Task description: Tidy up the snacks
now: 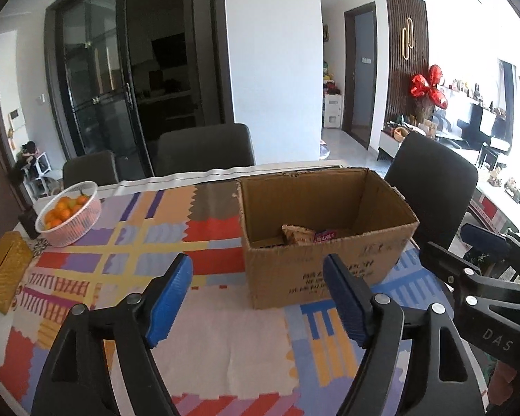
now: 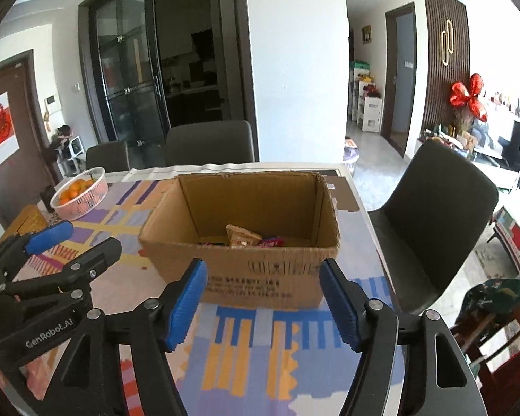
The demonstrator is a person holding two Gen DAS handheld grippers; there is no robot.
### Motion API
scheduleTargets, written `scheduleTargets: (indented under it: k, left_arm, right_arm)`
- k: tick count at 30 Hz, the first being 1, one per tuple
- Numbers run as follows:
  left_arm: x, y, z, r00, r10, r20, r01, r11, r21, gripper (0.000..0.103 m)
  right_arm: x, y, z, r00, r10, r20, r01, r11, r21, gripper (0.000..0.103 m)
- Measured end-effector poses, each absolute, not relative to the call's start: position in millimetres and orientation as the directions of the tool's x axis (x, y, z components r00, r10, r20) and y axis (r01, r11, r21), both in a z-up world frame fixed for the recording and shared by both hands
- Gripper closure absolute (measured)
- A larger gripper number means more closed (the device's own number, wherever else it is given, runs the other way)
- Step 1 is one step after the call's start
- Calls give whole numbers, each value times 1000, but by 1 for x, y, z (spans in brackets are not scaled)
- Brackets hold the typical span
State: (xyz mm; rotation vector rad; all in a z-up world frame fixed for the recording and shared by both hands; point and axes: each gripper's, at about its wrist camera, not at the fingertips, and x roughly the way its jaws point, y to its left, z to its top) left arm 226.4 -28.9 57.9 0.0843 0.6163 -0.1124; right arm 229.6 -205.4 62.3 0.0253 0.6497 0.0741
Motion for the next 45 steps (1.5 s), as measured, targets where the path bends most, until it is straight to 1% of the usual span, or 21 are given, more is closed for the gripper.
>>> scheduleTargets:
  k: [3,5,9,11,14,16,20,23,31,35,45]
  left_arm:
    - [205,-24,60,824,-72,-561,121,991,49,21]
    - [190,-22,61,829,-76,-553,124,991,50,18]
    - [168,-17,64,830,-92,-550,130,991,31,15]
    - [156,-15,67,836,-99,-540,128,992,16,11]
    - [142,-13,68,844,-89,-528,122,992,28,10]
    - [134,-12,68,851,-75,-520,115,992,44,10]
    - [124,-8,70,850,-91,-519,119,993,22,10]
    - [118,-8,74,853,-97,-512,124,992,20,9]
    - [105,-5,80,865,-103,-492,129,991,19,6]
    - [100,-5,84,869,-115,-482,136,991,9,2]
    - [94,-3,86,875,-118,-470,140,990,11,0]
  right_arm:
    - [209,-201,65,809,50,-586,-52,999,14,33]
    - [196,-199,66,817,39,-576,-48,999,-1,28]
    - [169,-196,66,821,46,-569,-68,998,-18,27]
    - [154,-195,67,828,45,-559,-69,997,-22,27]
    - [139,-198,70,838,33,-544,-49,999,-14,23]
    - [131,-199,72,843,32,-537,-40,999,-5,23]
    - [116,-198,78,856,21,-516,-32,999,-11,22]
    - [108,-197,83,864,27,-503,-36,999,-7,19]
    - [90,-197,94,879,23,-476,-30,1000,-7,19]
    - [84,-197,97,881,28,-472,-34,999,-3,19]
    - [78,-198,101,890,30,-456,-32,999,4,19]
